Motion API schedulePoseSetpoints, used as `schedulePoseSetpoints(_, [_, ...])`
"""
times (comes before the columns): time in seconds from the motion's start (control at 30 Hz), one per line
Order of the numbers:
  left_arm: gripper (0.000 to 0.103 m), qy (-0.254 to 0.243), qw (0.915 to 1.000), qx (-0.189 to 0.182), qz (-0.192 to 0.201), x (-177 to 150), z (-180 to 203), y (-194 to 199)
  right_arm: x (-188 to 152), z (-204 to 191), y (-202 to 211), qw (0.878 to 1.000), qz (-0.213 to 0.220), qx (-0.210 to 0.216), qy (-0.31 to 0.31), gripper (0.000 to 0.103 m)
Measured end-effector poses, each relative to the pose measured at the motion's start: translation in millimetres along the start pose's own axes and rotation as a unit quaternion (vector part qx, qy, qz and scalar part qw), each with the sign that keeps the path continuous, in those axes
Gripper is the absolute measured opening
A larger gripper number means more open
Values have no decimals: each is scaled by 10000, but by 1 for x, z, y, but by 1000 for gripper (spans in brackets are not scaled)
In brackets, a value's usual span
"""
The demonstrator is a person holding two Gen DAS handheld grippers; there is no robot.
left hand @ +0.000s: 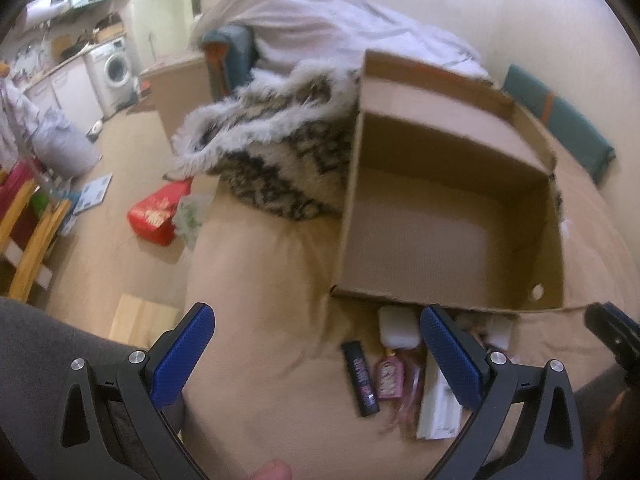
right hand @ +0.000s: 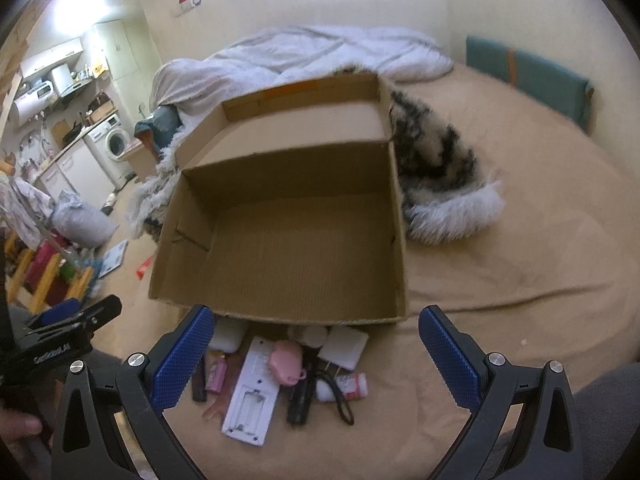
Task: Organize rigid objects
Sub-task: 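Grasp the black lighter with the left tool while the right tool grasps the pink keychain toy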
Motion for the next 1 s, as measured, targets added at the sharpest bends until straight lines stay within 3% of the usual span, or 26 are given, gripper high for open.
schedulePoseSetpoints(0.1, [98, 93, 9980, -7, -629, -7, -5, -25, -4, 5, -11, 9992, -356, 163, -117, 103])
schedulePoseSetpoints(0.13, [86, 128, 9960, -73, -882, -10, -5, -34, -6, 7, -14, 9986, -465, 173, -174, 103])
schedulePoseSetpoints(0.17, [79, 177, 9917, -111, -1271, -17, -4, -48, -9, 9, -17, 9980, -565, 174, -242, 103])
schedulePoseSetpoints(0.27, [62, 264, 9812, -237, -1895, -33, 1, -71, -13, 18, -22, 9956, -742, 253, -505, 103])
schedulePoseSetpoints(0.43, [59, 379, 9747, -340, -2176, -40, 16, -91, -16, 27, -24, 9923, -854, 395, -812, 103])
schedulePoseSetpoints(0.5, [56, 330, 9731, -190, -2270, -45, 19, -98, -17, 28, -29, 9891, -1004, 565, -913, 103])
schedulePoseSetpoints(0.57, [47, 455, 9699, -135, -2387, -50, 18, -107, -17, 24, -36, 9848, -1221, 764, -969, 94])
schedulePoseSetpoints(0.6, [44, 509, 9675, -114, -2474, -54, 17, -111, -19, 22, -42, 9816, -1386, 860, -990, 85])
schedulePoseSetpoints(0.73, [40, 510, 9576, -257, -2824, -69, 20, -126, -31, 9, -72, 9619, -2095, 1323, -1156, 74])
schedulePoseSetpoints(0.8, [40, 396, 9580, -235, -2829, -72, 21, -131, -35, 3, -88, 9548, -2369, 1373, -1155, 64])
schedulePoseSetpoints(0.87, [38, 421, 9578, -252, -2833, -73, 21, -132, -39, -1, -102, 9533, -2546, 1241, -1049, 63])
schedulePoseSetpoints(1.0, [16, 389, 9555, -313, -2909, -75, 24, -134, -43, -14, -123, 9520, -2669, 1197, -903, 63])
Point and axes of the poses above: each gripper's, at about its wrist camera, not at the fingertips, and y roughly against the way its jaws point, z to its right, x to its top, the point moved 5 cm from there along -y, roughly the way its jaws point, and after that the axes turned 3 degrees about y, right-handed, at the moved point
